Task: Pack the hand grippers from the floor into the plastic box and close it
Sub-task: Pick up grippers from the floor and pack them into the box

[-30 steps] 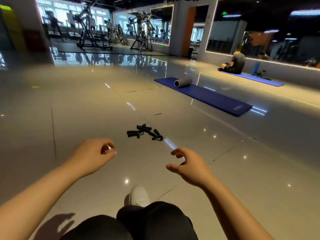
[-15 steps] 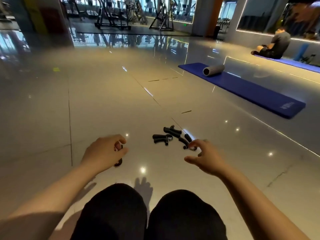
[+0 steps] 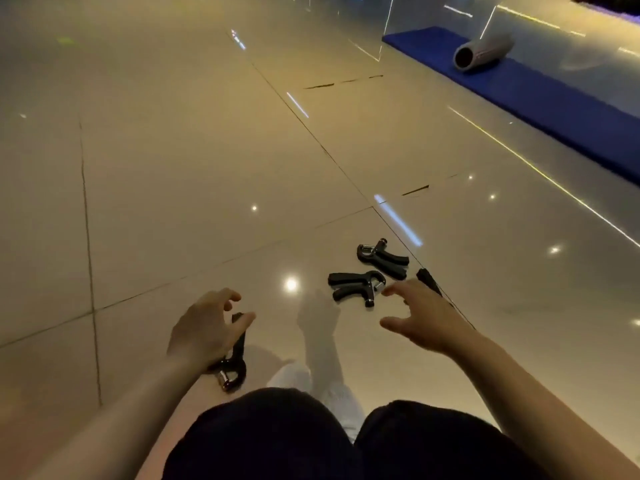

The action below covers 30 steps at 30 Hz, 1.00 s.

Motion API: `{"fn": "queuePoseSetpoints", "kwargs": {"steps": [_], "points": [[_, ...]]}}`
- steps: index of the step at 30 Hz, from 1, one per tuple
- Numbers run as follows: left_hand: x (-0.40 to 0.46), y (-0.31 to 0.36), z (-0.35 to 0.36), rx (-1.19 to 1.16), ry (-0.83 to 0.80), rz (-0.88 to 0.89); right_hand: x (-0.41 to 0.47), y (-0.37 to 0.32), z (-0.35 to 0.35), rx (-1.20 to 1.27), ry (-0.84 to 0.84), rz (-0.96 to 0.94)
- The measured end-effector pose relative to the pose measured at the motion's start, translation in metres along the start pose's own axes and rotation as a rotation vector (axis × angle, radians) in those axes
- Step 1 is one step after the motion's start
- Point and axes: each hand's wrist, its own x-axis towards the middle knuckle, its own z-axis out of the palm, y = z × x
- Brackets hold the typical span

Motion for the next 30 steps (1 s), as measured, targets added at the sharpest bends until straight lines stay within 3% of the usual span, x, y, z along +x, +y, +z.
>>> {"fn": "queuePoseSetpoints", "kwargs": {"steps": [9,15,18,21,27,30], "points": [[0.084,-0.082,0.092,0.000,-0.236,-0.447,0.169,0.025,0.087,-0.314,-0.200,-0.011],[0.080,-0.097,0.131,0.024,-0.171,-0.483,0.219,0.040,0.123,-0.491,-0.159,-0.126],[0.078,-0.093,0.142,0.078,-0.119,-0.392,0.218,0.049,0.138,-0.510,-0.095,-0.142],[0.082,-0.084,0.153,0.113,-0.129,-0.178,0.208,0.050,0.142,-0.587,-0.091,-0.172],[0.091,-0.066,0.173,0.131,-0.169,0.100,0.176,0.034,0.167,-0.505,-0.114,-0.033],[0.095,-0.070,0.177,0.207,-0.122,0.260,0.169,0.038,0.180,-0.509,-0.034,-0.157]]}}
